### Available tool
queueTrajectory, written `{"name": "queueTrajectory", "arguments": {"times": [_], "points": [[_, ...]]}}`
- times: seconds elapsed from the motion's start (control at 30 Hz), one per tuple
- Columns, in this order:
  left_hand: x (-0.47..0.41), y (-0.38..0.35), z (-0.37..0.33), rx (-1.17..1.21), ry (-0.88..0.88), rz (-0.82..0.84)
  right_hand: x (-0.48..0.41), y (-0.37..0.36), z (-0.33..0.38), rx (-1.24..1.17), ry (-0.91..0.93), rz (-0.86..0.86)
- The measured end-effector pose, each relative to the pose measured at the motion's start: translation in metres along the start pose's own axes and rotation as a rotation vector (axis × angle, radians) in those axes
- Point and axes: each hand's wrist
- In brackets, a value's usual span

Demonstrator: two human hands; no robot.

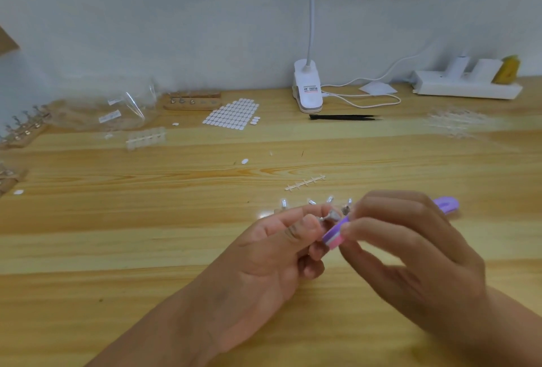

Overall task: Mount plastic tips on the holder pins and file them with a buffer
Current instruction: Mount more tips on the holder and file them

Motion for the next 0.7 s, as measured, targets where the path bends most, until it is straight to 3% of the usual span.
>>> {"name": "queueTrajectory", "arguments": {"times": [0.13,0.3,0.43,0.6,0.7], "points": [[0.000,-0.001,-0.005,0.029,-0.001,-0.061,-0.003,0.001,-0.010,0.052,-0.075,-0.005],[0.003,-0.005,-0.001,0.050,0.012,-0.040,0.001,0.000,0.003,-0.008,-0.017,0.010],[0.004,-0.003,-0.007,0.015,0.002,-0.076,-0.005,0.001,-0.012,0.060,-0.108,0.020],[0.001,0.000,-0.002,0.022,-0.001,-0.039,0.003,0.002,-0.002,-0.025,0.024,0.050],[0.001,0.004,-0.003,0.009,-0.011,-0.042,-0.001,0.003,-0.016,0.040,-0.045,0.034]]}}
Point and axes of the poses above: each hand's wrist, its own x-axis away from the middle knuckle, its own y-axis out of the back of the hand, z = x × y, and after that the axes turned 13 degrees about x, right-handed
